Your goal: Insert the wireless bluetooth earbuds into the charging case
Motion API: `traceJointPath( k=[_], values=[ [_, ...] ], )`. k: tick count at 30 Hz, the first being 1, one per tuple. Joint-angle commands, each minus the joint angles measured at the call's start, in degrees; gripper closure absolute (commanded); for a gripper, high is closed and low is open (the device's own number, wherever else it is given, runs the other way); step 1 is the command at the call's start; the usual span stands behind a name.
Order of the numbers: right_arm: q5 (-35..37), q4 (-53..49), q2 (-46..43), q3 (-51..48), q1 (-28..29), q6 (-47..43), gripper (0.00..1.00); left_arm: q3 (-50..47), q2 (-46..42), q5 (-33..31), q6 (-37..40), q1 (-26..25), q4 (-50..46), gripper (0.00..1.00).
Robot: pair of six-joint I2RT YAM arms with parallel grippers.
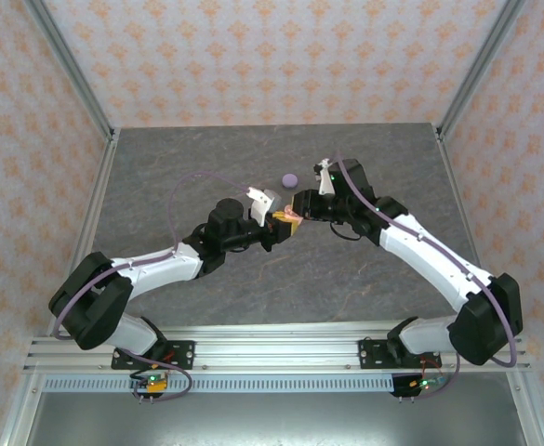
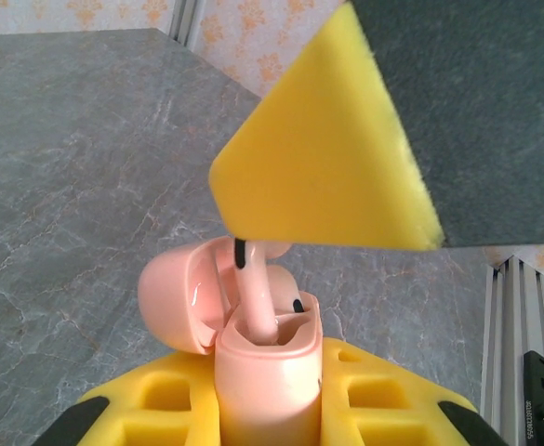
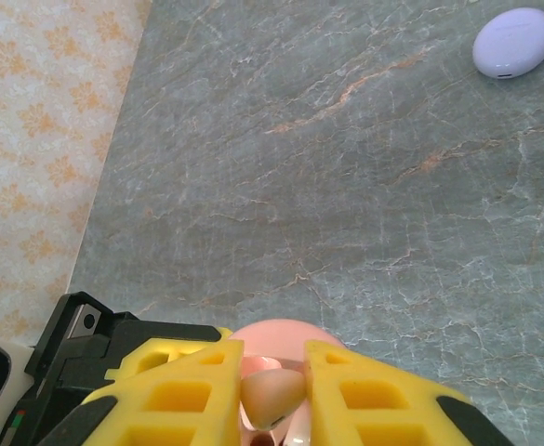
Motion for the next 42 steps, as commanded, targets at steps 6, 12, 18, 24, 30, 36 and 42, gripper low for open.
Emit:
traceJointPath(
  k=[6, 12, 18, 24, 30, 36, 42],
  values=[
    [4.2, -0.9, -3.8, -0.3, 0.4, 0.1, 0.78, 1.3, -1.8, -1.1, 1.6, -0.2, 1.0, 0.94],
    [3.1, -0.8, -3.0, -0.4, 0.4, 0.2, 0.78, 1.6, -1.9, 0.0, 1.1, -0.2, 1.5, 0.93],
    [2.4, -0.1, -2.3, -0.4, 0.4, 0.4, 0.78, 1.7, -1.5, 1.3, 0.2, -0.4, 2.3, 0.93],
    [1.3, 0.1, -1.3, -0.4, 0.4, 0.5, 0.78, 2.3, -0.9, 2.2, -1.2, -0.4, 3.3, 0.93],
    [1.1, -0.2, -1.2, -0.2, 0.5, 0.4, 0.78, 3.0, -0.2, 2.0, -2.2, -0.5, 3.3, 0.93],
    [0.7, -0.7, -1.1, -0.2, 0.5, 0.1, 0.78, 4.0, 0.3, -0.3, -3.8, -0.5, 1.9, 0.93],
    [0.9, -1.5, -1.7, -0.4, 0.6, -0.1, 0.78, 4.4, 0.7, -1.7, -4.7, -0.5, 1.5, 0.93]
  ],
)
